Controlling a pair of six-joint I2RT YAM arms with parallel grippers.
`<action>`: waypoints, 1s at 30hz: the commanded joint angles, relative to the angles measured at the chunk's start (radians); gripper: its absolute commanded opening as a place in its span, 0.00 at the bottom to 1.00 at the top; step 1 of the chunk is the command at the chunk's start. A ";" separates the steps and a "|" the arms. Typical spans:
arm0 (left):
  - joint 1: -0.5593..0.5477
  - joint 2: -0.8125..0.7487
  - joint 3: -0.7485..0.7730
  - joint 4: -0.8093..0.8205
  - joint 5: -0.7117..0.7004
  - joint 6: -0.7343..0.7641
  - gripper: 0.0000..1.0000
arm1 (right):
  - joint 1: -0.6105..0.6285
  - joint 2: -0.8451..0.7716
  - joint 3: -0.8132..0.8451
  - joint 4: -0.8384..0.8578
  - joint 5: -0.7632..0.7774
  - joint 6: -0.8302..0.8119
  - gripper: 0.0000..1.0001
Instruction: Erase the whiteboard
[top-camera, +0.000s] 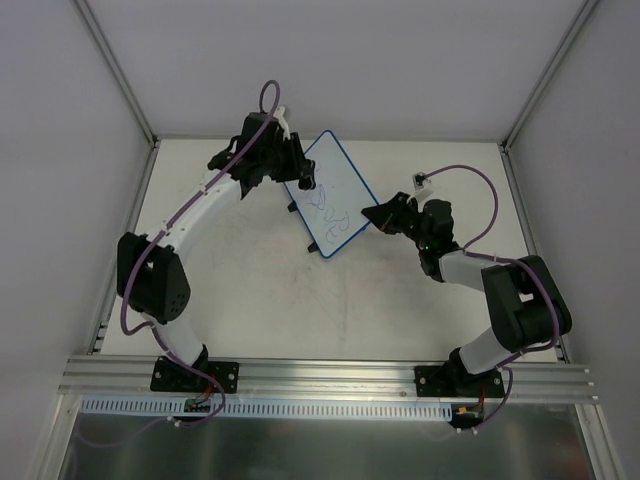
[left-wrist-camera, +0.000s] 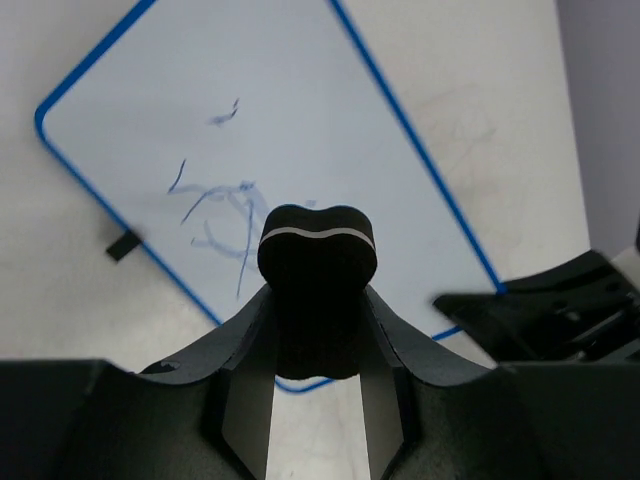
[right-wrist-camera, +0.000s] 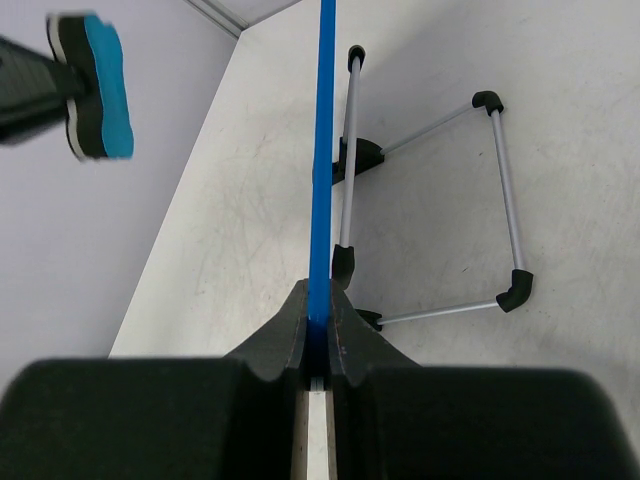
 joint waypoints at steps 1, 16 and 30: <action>-0.017 0.126 0.152 0.032 0.069 0.047 0.08 | 0.025 0.001 0.031 0.054 -0.061 -0.045 0.00; -0.013 0.422 0.366 0.115 0.122 0.079 0.08 | 0.027 0.007 0.041 0.046 -0.062 -0.050 0.00; 0.032 0.418 0.156 0.284 0.039 0.068 0.08 | 0.035 -0.004 0.035 0.044 -0.061 -0.060 0.00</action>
